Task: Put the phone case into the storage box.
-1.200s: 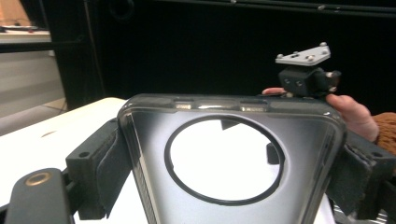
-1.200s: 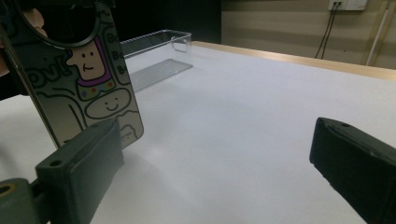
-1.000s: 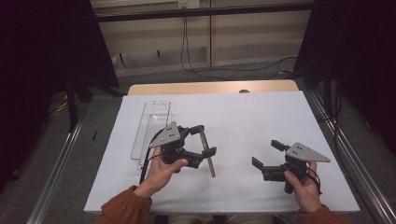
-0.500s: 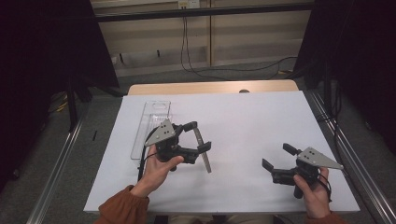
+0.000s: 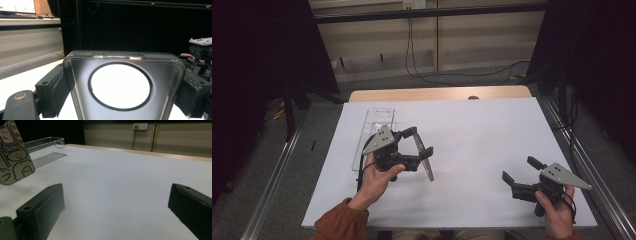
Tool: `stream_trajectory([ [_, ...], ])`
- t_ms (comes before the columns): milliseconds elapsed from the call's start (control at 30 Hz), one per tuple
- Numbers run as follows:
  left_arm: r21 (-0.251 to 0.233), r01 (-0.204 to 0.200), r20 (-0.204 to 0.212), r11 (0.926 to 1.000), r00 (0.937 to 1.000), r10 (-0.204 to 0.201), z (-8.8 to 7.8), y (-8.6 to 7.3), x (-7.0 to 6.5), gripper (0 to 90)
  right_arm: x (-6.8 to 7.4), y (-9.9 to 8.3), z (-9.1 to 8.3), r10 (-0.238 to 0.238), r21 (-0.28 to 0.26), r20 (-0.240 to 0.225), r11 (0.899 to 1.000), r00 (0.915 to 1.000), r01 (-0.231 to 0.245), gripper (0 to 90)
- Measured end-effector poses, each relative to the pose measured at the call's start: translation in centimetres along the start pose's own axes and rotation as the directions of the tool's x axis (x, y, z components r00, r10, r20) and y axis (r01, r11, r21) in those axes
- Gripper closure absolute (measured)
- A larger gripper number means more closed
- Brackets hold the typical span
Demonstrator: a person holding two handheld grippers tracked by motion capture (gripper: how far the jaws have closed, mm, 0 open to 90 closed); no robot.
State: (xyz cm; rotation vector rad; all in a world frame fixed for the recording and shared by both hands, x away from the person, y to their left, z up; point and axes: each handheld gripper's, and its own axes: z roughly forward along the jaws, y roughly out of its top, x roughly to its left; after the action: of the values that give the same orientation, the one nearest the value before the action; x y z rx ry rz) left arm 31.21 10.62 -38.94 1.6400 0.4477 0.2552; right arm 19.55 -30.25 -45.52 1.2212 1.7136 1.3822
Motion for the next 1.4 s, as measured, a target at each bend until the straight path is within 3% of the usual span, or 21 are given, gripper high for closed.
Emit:
stream_trajectory([
  [167,-0.012,0.008,-0.032,0.9999,0.9995,-0.008,-0.4,0.4,0.2,12.7,-0.3,-0.2,-0.5,-0.016,-0.015,0.024,1.0,0.9996,0.016,0.0],
  [200,-0.036,0.018,-0.035,0.9992,0.9992,-0.019,-0.3,0.4,0.1,12.7,-0.4,-0.2,-0.5,-0.019,-0.017,0.031,1.0,0.9993,0.019,0.0],
  [333,-0.03,0.002,-0.066,0.9995,0.9978,-0.004,-0.8,1.0,0.3,12.7,-0.6,-0.2,-0.5,-0.001,-0.029,0.035,1.0,0.9994,0.002,0.0],
  [433,-0.037,-0.014,-0.077,0.9992,0.997,0.012,-1.2,1.5,0.4,12.7,-0.7,-0.3,-0.5,-0.001,-0.027,0.023,1.0,0.9997,0.002,0.0],
  [600,-0.039,0.005,-0.122,0.9992,0.9925,-0.009,-1.8,2.1,0.6,12.6,-0.8,-0.4,-0.3,-0.023,-0.031,0.008,0.999,0.9997,0.023,0.0],
  [700,-0.053,0.014,-0.139,0.9985,0.99,-0.022,-2.2,2.5,1.0,12.6,-0.8,-0.4,-0.4,-0.011,-0.037,-0.007,0.999,0.9999,0.011,0.0],
  [800,-0.054,0.001,-0.148,0.9985,0.989,-0.009,-2.7,3.0,1.6,12.6,-0.9,-0.4,-0.4,-0.022,-0.036,-0.005,0.999,0.9997,0.022,0.0],
  [867,-0.075,0.021,-0.172,0.9969,0.9845,-0.034,-2.8,3.2,1.8,12.5,-0.8,-0.4,-0.3,-0.033,-0.037,0.003,0.999,0.9995,0.033,0.0],
  [1000,-0.055,0.013,-0.204,0.9984,0.9786,-0.024,-3.3,3.7,2.8,12.5,-0.8,-0.4,-0.3,-0.045,-0.034,-0.001,0.998,0.999,0.044,0.0],
  [1033,-0.07,0.036,-0.22,0.9969,0.9741,-0.051,-3.3,3.7,2.8,12.5,-0.8,-0.4,-0.2,-0.037,-0.032,-0.005,0.999,0.9993,0.037,0.0],
  [1133,-0.05,0.019,-0.24,0.9985,0.9703,-0.031,-3.7,3.9,3.7,12.5,-0.8,-0.5,-0.1,-0.042,-0.029,-0.014,0.999,0.999,0.041,0.0],
  [1233,-0.052,0.032,-0.259,0.9981,0.9647,-0.044,-3.9,4.1,4.3,12.5,-0.8,-0.5,-0.1,-0.04,-0.028,-0.011,0.999,0.9991,0.039,0.0],
  [1333,-0.042,0.023,-0.289,0.9989,0.9567,-0.034,-4.4,4.4,4.7,12.4,-0.8,-0.5,-0.1,-0.039,-0.029,0.0,0.999,0.9992,0.039,0.0],
  [1400,-0.069,0.037,-0.311,0.9969,0.9487,-0.057,-4.6,4.6,4.9,12.4,-0.8,-0.5,-0.1,-0.04,-0.03,0.001,0.999,0.9992,0.04,0.0],
])
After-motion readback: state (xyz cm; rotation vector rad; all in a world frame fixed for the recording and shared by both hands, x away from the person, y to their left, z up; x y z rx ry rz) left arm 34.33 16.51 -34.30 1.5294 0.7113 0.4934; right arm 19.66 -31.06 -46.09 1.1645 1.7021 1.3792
